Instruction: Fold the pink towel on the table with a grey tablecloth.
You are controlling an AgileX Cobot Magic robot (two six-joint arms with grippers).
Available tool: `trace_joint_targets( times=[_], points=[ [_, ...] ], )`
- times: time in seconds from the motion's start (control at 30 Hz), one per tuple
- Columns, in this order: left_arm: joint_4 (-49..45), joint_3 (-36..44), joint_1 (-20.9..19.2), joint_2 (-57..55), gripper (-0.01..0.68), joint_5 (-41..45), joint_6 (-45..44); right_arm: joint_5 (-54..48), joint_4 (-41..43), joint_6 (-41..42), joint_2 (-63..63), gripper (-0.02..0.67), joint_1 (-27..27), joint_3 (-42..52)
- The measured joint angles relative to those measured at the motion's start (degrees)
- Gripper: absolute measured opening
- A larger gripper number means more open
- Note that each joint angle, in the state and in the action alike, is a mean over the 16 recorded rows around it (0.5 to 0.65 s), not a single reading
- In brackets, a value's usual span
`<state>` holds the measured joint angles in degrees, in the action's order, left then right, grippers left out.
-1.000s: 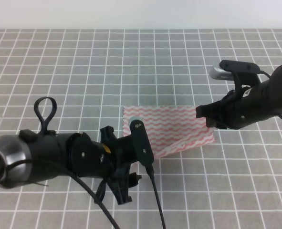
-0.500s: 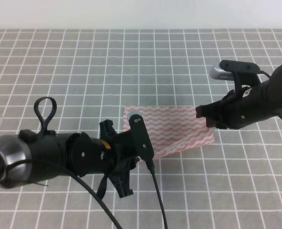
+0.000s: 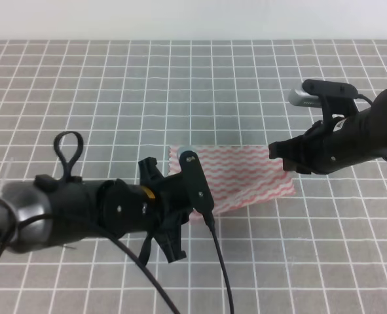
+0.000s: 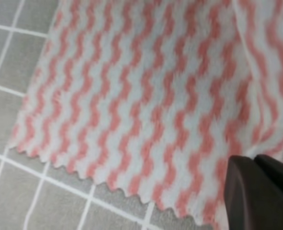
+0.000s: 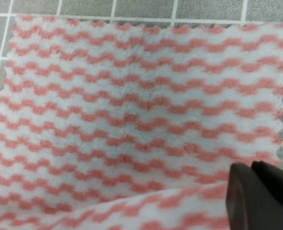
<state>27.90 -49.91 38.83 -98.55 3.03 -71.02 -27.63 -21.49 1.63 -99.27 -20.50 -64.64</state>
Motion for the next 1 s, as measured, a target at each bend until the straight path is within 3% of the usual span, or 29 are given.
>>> trace_joint_targets(
  times=[1.0],
  points=[
    [0.9,-2.6,-0.1,-3.5,-0.001,-7.7,-0.1,-1.5,2.6,-0.2,0.1,-0.016,0.0,0.0]
  ],
)
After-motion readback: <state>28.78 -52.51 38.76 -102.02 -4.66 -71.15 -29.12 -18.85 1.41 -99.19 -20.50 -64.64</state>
